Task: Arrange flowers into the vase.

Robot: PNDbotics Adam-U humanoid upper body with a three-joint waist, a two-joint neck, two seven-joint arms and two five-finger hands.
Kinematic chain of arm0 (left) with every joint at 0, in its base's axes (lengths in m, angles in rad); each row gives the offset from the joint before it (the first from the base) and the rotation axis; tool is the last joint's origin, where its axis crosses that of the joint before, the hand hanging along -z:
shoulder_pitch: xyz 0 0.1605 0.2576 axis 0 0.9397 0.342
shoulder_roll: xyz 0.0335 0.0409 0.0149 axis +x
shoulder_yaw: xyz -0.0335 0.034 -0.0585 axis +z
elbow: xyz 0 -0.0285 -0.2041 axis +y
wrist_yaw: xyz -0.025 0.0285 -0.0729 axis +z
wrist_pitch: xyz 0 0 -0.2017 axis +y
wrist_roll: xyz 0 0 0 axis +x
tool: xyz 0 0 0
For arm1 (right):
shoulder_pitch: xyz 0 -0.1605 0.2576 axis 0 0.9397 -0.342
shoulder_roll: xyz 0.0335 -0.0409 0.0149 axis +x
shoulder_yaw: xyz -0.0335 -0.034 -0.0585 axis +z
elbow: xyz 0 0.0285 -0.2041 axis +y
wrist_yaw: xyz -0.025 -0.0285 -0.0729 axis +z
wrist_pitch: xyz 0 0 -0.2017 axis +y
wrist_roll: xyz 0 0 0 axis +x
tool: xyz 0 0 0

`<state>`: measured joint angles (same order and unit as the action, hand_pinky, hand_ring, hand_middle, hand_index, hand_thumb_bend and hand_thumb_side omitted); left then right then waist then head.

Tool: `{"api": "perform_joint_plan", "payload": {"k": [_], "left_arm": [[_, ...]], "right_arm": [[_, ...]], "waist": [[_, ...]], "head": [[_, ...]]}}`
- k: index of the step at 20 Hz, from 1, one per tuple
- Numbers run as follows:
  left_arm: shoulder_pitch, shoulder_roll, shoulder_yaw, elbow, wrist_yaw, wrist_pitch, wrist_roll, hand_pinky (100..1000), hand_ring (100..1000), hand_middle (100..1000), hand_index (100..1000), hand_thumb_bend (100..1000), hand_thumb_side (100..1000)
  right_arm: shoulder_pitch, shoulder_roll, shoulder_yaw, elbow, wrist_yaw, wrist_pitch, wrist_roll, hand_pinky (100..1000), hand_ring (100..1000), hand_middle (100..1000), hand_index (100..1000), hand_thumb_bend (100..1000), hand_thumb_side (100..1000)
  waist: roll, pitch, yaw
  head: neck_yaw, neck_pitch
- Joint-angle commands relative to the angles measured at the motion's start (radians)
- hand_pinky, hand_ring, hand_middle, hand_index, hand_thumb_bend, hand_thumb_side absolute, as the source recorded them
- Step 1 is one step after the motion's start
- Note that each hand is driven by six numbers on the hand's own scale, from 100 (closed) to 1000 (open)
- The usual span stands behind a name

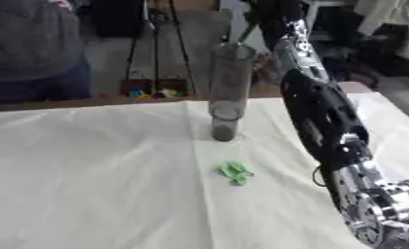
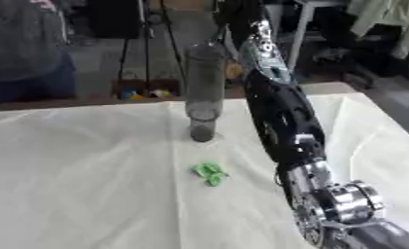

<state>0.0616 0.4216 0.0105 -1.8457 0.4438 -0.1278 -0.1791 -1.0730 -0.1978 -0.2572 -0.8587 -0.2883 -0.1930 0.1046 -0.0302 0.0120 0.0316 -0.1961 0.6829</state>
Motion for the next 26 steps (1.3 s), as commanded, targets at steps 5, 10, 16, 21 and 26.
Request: {"api": "perform_joint_plan", "payload": {"k": [5,10,16,21,26], "left_arm": [[-0.004,0.007,0.007,-0.011,-0.001,-0.005,0.0,546,425,310,593,644,991],[-0.004,0.007,0.007,-0.011,-0.001,-0.005,-0.001,545,425,310,593,644,992],[-0.004,0.007,0.007,-0.01,-0.001,-0.005,-0.001,546,425,310,593,644,992],[-0.004,0.006,0.006,-0.009,-0.001,-0.004,-0.002,546,424,310,593,644,993],[-0.004,0.006,0.006,-0.008,-0.002,-0.003,-0.002,546,424,310,593,644,993]], "right_arm": [[-0.018,-0.032,-0.01,-0.002,0.032,0.0,-0.006,100,100,100,100,100,961],[-0.02,-0.033,-0.008,0.005,0.047,0.003,-0.003,100,100,100,100,100,969],[-0.022,-0.033,-0.009,0.011,0.06,0.004,-0.001,100,100,100,100,100,969],[-0.021,-0.035,-0.012,0.03,0.099,0.011,-0.022,100,100,100,100,100,1000],[-0.021,-0.035,-0.01,0.034,0.16,0.012,-0.044,100,100,100,100,100,1000]], "waist": [[0.009,-0.009,-0.002],[0.009,-0.009,-0.003],[0.009,-0.008,-0.003],[0.008,-0.007,0.001],[0.006,-0.007,0.002]], "head": [[-0.006,-0.021],[-0.012,-0.027],[-0.015,-0.028],[-0.016,-0.029],[-0.016,-0.028]]}}
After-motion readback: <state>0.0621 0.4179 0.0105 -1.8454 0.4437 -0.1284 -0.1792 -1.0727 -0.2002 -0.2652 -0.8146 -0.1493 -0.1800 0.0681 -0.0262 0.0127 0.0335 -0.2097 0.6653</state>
